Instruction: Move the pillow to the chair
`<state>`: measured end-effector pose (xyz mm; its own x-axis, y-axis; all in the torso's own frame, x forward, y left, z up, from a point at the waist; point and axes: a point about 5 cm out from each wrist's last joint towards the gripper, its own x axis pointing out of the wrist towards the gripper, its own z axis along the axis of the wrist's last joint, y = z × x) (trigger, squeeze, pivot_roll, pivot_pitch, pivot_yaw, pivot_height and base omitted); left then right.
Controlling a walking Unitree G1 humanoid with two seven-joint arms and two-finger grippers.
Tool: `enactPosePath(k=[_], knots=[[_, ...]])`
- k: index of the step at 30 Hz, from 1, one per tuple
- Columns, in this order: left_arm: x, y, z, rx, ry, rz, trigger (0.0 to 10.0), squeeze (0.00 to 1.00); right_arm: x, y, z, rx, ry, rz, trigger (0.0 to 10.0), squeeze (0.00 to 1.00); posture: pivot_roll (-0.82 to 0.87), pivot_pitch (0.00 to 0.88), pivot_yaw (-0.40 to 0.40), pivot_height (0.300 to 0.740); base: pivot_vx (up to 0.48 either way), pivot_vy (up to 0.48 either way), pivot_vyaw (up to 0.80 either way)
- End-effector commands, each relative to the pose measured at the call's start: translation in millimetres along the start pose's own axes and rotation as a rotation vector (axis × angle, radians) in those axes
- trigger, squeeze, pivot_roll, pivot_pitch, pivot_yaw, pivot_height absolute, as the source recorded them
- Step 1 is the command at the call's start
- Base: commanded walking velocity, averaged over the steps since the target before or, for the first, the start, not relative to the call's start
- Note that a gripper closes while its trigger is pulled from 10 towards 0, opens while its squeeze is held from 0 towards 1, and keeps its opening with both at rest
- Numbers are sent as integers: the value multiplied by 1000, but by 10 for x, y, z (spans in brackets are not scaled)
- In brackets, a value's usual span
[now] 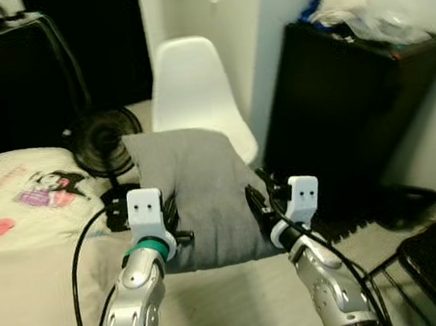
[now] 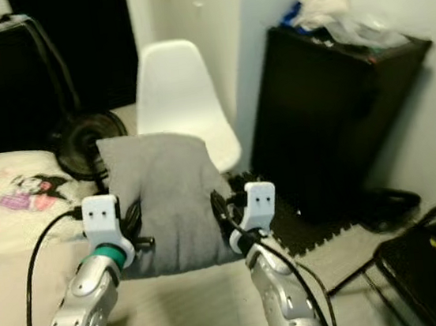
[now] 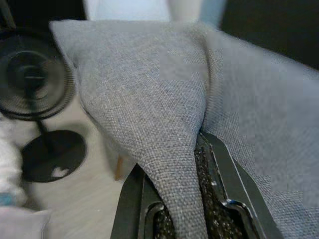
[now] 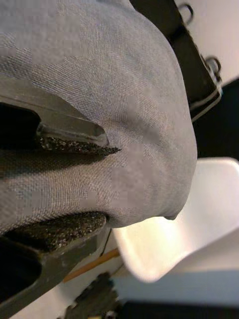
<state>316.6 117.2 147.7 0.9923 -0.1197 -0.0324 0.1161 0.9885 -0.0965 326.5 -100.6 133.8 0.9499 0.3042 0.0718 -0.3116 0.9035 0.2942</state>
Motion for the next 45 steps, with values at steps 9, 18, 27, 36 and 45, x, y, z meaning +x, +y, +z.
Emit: enactPosePath(k=[9,18,27,36,45], knots=[[5,-40,164,14,-86,-19,10000,0,9,56,4,-21,8,16,10000,0,8,0,73,740,0,0,0],[-6,-102,197,-2,-104,-44,10000,0,3,45,-6,-28,26,26,10000,0,1,16,49,740,0,0,0],[-21,-110,211,-18,-114,-59,10000,0,-11,39,1,-23,19,12,10000,0,-9,18,62,740,54,0,0],[-35,-103,204,-32,-114,-58,10000,0,-20,50,-2,-16,20,17,10000,0,-15,12,66,740,305,0,-392],[-37,-104,186,-36,-109,-58,10000,0,-16,26,1,-18,18,8,10000,0,-17,7,74,740,340,0,-322]])
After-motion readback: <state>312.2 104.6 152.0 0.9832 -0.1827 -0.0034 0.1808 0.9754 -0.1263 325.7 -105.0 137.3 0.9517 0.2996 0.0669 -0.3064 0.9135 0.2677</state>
